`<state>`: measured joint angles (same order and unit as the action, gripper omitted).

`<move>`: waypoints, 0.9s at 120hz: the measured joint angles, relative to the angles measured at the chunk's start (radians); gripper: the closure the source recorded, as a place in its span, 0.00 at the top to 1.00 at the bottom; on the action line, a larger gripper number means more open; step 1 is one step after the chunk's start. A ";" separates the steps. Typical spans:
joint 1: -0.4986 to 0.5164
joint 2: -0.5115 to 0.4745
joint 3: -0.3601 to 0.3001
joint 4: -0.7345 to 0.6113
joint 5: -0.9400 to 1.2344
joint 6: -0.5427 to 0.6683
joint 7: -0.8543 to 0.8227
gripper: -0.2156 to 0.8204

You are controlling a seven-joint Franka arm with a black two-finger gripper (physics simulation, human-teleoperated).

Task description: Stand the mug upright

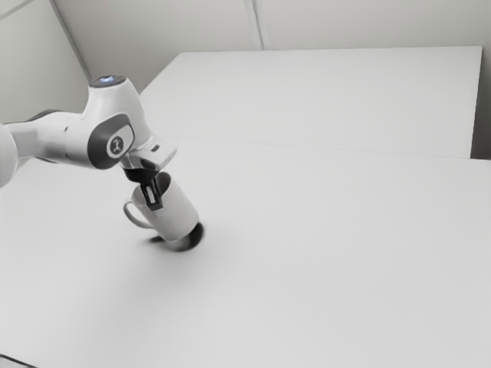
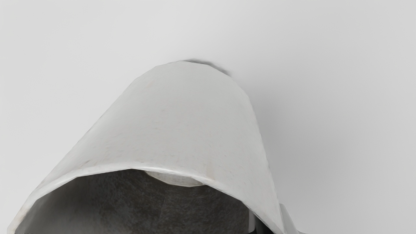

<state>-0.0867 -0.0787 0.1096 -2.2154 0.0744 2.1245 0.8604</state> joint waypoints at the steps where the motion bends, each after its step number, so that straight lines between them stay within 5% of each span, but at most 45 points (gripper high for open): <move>1: 0.000 0.000 0.000 -0.001 0.002 0.002 -0.001 0.03; 17: -0.002 0.001 -0.004 -0.004 0.017 0.029 -0.011 0.04; 40: -0.023 0.004 -0.008 -0.005 0.021 0.043 -0.022 0.44; 58: -0.021 0.002 -0.009 -0.005 0.022 0.045 -0.028 0.62; 108: -0.013 -0.059 0.008 0.072 -0.025 -0.022 -0.239 0.77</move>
<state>-0.0999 -0.1373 0.1174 -2.1433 0.0498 2.1024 0.6218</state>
